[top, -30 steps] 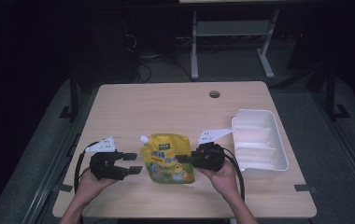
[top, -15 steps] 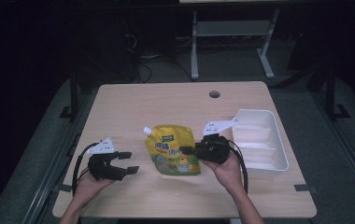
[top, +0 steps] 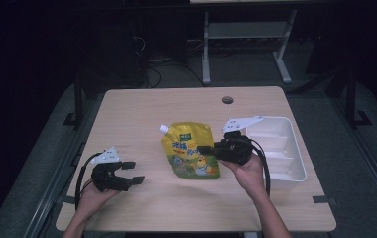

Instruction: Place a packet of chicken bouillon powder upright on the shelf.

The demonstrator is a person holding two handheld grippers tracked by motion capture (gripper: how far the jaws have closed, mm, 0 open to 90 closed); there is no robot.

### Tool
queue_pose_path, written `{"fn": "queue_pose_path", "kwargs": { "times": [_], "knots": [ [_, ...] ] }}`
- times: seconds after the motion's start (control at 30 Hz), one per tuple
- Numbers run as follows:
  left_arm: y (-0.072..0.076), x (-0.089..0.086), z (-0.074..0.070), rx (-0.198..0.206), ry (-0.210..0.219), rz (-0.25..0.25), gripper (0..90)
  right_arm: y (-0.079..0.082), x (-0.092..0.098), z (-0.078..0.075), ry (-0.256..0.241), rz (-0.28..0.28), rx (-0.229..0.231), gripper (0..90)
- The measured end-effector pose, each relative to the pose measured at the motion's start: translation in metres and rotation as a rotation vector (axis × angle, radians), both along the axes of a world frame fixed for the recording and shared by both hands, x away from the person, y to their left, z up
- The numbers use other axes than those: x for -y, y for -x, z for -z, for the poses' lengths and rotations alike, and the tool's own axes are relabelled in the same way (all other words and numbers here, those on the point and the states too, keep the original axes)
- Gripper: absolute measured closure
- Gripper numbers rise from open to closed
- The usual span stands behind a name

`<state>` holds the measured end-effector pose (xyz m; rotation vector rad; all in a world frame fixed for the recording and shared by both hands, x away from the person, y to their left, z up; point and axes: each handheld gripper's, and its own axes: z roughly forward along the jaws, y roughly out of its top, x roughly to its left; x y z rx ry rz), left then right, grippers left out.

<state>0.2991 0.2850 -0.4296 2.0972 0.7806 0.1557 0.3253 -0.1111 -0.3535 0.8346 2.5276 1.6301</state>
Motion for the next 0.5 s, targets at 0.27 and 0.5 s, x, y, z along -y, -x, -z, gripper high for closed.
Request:
{"fn": "queue_pose_path", "kwargs": {
  "times": [0.27,0.5],
  "knots": [
    [0.001,0.001,0.0,0.003,0.005,0.003,26.4,-0.004,0.01,-0.01,0.011,0.021,0.009,89.7],
    [0.001,0.0,-0.001,0.01,0.014,-0.003,26.5,-0.006,0.016,-0.017,0.014,0.034,0.018,89.7]
  ]
}}
